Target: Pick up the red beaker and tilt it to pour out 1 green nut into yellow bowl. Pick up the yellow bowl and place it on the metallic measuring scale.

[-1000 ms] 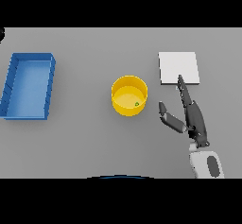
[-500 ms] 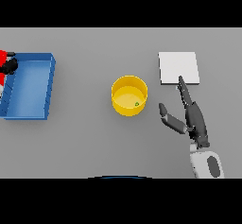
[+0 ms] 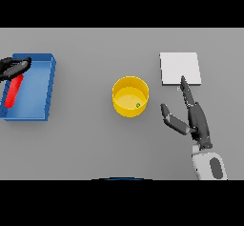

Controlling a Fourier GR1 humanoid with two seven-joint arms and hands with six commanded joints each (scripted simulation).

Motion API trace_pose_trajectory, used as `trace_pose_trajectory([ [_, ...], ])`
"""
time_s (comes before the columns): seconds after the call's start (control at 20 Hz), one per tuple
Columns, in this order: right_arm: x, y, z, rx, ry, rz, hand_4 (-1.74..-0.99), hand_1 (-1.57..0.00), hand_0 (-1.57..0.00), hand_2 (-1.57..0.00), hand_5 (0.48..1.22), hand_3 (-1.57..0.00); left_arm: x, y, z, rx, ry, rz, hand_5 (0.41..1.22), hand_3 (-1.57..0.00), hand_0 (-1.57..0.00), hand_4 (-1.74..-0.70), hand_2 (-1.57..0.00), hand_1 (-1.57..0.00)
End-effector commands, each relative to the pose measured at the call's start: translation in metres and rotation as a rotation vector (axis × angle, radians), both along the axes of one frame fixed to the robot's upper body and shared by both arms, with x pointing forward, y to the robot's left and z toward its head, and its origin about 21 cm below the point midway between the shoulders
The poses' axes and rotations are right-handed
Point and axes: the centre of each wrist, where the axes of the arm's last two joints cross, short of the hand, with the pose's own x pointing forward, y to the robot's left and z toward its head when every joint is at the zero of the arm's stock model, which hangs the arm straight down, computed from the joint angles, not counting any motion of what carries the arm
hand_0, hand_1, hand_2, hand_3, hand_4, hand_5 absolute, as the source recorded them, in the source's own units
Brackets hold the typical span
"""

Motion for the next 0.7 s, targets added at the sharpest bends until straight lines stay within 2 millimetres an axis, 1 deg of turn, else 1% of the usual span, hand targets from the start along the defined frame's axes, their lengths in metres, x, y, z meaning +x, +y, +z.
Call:
trace_pose_trajectory([
  [0.0, -0.002, 0.000, -0.001, 0.009, -0.003, 0.010, -1.145, 0.00, 0.00, 0.00, 0.685, 0.00, -0.001, 0.003, -0.001, 0.024, 0.011, -0.007, 0.651, -0.29, -0.41, -0.76, -0.34, -0.36],
  [0.1, -0.004, 0.002, -0.002, -0.002, -0.001, 0.017, -1.156, 0.00, 0.00, 0.00, 0.690, 0.00, 0.001, 0.003, -0.005, 0.041, -0.005, -0.011, 0.648, -0.18, -0.26, -0.74, -0.22, -0.23],
  [0.2, -0.004, 0.003, -0.001, -0.010, 0.004, 0.009, -1.164, 0.00, 0.00, 0.00, 0.688, 0.00, 0.006, -0.002, -0.010, 0.052, -0.019, -0.005, 0.647, -0.12, -0.17, -0.72, -0.14, -0.15],
  [0.25, -0.004, 0.002, -0.001, -0.012, 0.006, 0.006, -1.173, 0.00, 0.00, 0.00, 0.688, 0.00, 0.005, -0.004, -0.011, 0.058, -0.028, 0.001, 0.647, -0.09, -0.13, -0.72, -0.11, -0.12],
  [0.3, -0.001, 0.002, 0.003, -0.012, 0.003, 0.001, -1.176, 0.00, 0.00, 0.00, 0.688, 0.00, 0.005, -0.004, -0.010, 0.065, -0.036, 0.010, 0.647, -0.08, -0.11, -0.71, -0.09, -0.09],
  [0.35, 0.000, 0.005, 0.002, -0.019, 0.014, -0.010, -1.178, 0.00, 0.00, 0.00, 0.679, 0.00, 0.007, -0.003, -0.008, 0.069, -0.052, 0.013, 0.653, -0.06, -0.09, -0.70, -0.07, -0.07],
  [0.45, -0.003, 0.006, 0.002, -0.089, 0.022, -0.006, -1.163, 0.00, 0.00, 0.00, 0.677, 0.00, 0.006, 0.000, -0.006, 0.057, -0.108, 0.015, 0.663, -0.04, -0.05, -0.71, -0.05, -0.05],
  [0.55, 0.001, 0.008, 0.007, -0.128, -0.005, 0.069, -1.132, 0.00, 0.00, 0.00, 0.703, 0.00, 0.003, 0.000, -0.008, 0.057, -0.133, 0.010, 0.679, -0.02, -0.03, -0.71, -0.03, -0.03],
  [0.65, 0.009, 0.004, 0.018, -0.232, -0.031, 0.162, -1.153, 0.00, 0.00, 0.00, 0.728, 0.00, 0.005, -0.003, -0.006, 0.059, -0.144, 0.012, 0.689, -0.01, -0.02, -0.71, -0.02, -0.02],
])
